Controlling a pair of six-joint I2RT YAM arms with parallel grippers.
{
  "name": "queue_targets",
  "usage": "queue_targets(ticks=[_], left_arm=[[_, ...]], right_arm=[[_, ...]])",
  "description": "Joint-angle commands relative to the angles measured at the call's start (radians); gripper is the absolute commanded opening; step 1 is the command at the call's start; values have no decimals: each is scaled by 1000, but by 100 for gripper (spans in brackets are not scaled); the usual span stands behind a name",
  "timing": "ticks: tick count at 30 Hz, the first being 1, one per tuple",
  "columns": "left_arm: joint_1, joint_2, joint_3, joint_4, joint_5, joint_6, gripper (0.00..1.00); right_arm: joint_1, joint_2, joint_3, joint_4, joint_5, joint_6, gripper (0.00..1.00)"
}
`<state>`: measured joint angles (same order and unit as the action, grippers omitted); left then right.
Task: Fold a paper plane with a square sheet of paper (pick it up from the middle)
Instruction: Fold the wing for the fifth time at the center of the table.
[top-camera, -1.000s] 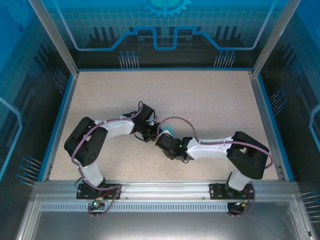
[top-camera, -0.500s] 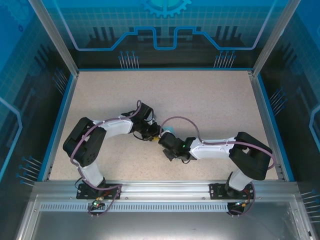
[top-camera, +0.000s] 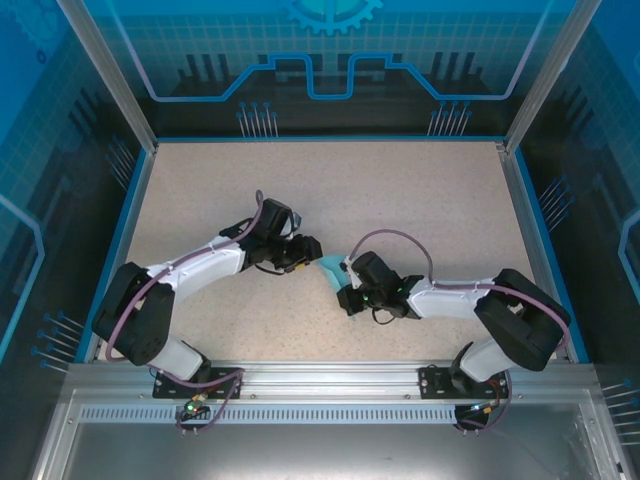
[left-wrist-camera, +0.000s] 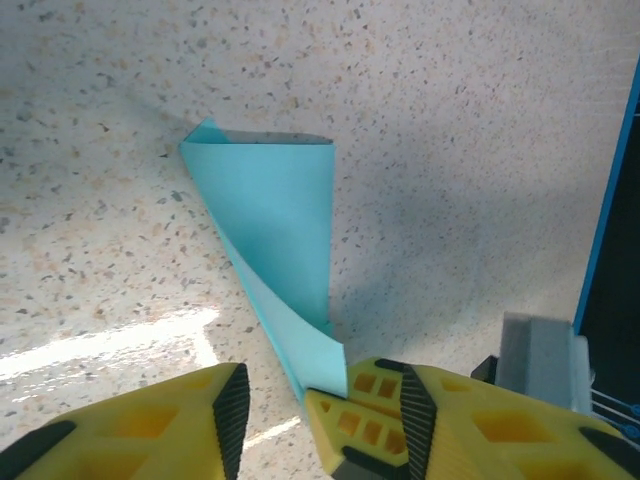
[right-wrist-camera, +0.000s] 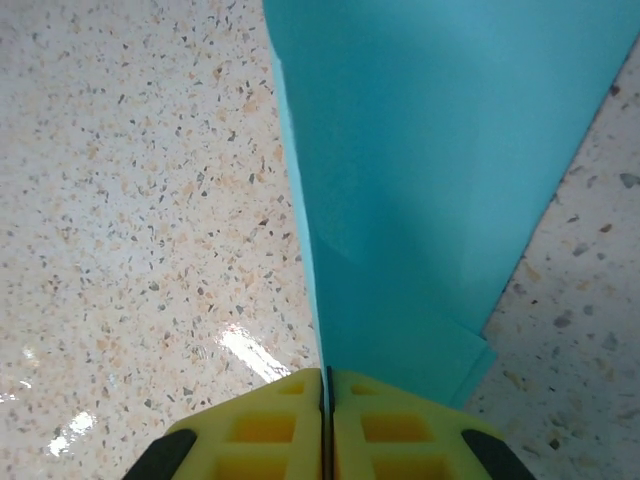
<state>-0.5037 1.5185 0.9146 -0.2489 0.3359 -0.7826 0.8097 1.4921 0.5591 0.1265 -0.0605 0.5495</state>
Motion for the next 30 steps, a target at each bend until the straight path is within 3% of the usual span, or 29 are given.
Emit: queue_targets(ticks=[1, 13, 21, 30], left_arm=[[8, -17, -34, 38, 5, 0, 42], [2, 26, -102, 198, 120, -38, 27], [-20, 68, -109, 263, 163, -46, 25], [-28, 107, -101, 313, 176, -70, 26]], right_arm=[[-32, -7, -36, 136, -144, 62, 10], [-127, 141, -94, 374, -348, 226, 10], [-151, 197, -156, 509, -356, 328, 11], [-159, 147, -207, 498, -302, 426, 12]])
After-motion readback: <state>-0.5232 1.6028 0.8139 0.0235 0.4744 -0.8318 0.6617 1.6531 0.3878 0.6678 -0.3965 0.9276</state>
